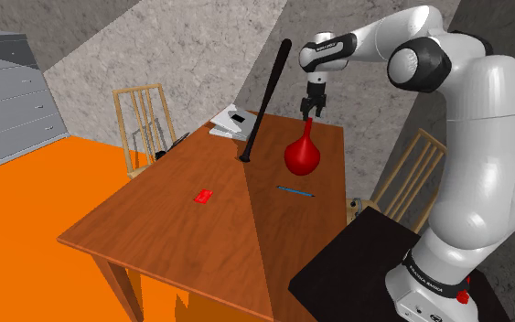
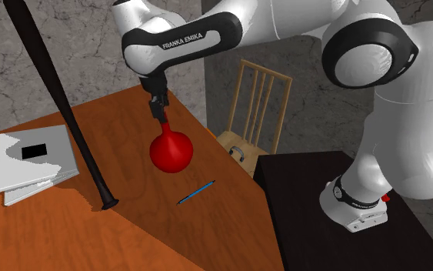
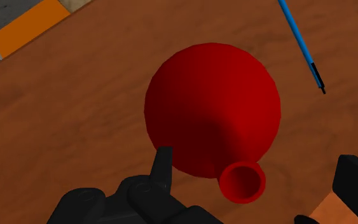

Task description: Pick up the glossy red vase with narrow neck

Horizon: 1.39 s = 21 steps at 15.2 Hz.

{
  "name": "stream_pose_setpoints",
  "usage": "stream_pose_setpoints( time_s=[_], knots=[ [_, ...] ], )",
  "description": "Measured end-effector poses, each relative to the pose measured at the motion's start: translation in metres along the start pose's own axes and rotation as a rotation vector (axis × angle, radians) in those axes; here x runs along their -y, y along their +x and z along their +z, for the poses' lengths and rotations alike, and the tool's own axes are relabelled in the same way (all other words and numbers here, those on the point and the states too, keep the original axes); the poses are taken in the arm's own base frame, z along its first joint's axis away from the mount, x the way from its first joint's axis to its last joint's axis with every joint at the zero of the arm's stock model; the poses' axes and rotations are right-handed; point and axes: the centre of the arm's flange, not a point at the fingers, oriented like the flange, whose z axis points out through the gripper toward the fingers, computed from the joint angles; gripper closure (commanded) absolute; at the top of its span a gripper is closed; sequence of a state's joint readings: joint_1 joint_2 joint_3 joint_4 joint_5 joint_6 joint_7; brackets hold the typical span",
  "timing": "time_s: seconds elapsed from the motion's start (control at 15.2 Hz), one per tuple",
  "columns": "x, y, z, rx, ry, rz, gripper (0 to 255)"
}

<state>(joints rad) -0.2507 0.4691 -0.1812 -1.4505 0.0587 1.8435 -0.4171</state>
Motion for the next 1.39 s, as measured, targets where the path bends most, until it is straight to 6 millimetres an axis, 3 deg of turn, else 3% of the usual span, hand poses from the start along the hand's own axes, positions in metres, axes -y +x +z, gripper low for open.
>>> stream_pose_setpoints(
  time_s=[0.46, 0.53, 1.19, 1.39],
  knots=[
    [-0.004, 0.007, 0.035, -0.002, 0.000, 0.000, 0],
    [-0.004, 0.007, 0.037, -0.002, 0.000, 0.000, 255],
    [-0.004, 0.008, 0.038, -0.004, 0.000, 0.000, 255],
    [-0.004, 0.008, 0.029, -0.001, 0.001, 0.000, 255]
  ],
)
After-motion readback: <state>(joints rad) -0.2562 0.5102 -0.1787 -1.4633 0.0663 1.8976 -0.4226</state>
